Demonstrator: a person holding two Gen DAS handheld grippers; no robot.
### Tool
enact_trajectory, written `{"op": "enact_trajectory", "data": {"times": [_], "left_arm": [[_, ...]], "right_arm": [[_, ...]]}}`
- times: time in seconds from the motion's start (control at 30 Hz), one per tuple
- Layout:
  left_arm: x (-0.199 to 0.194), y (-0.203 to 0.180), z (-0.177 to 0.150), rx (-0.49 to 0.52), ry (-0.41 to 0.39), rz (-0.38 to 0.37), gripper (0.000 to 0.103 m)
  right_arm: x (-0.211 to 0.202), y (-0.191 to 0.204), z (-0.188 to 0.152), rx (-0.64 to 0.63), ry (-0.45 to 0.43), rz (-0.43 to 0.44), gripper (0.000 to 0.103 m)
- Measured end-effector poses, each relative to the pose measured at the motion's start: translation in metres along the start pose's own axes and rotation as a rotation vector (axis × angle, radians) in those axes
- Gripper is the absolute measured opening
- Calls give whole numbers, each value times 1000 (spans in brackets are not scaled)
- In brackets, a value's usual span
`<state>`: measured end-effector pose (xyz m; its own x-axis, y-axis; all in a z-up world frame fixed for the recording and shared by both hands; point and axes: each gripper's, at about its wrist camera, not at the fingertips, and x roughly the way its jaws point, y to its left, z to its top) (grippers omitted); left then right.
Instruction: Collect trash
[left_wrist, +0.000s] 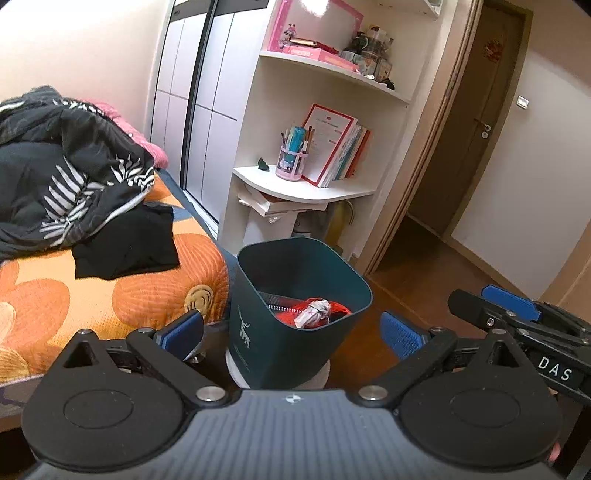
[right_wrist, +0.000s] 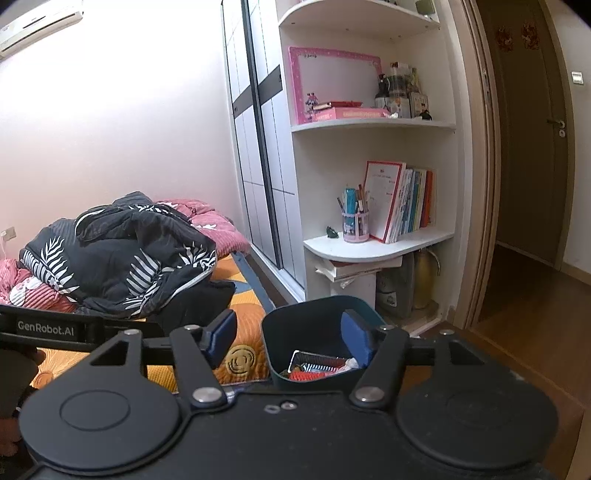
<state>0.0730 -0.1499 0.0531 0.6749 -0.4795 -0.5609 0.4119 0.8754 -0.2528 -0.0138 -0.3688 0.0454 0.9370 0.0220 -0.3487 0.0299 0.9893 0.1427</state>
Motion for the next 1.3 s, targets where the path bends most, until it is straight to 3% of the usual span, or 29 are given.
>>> {"op": "enact_trajectory", "data": {"times": [0.57,1.3], "left_arm": [[2,-6,-2,42,7,53,103],[0,-1,-7,15,-13,82,103]], "right_arm": [[-3,3,0,3,-34,59,64],[8,3,-5,24,67,43,65]]}}
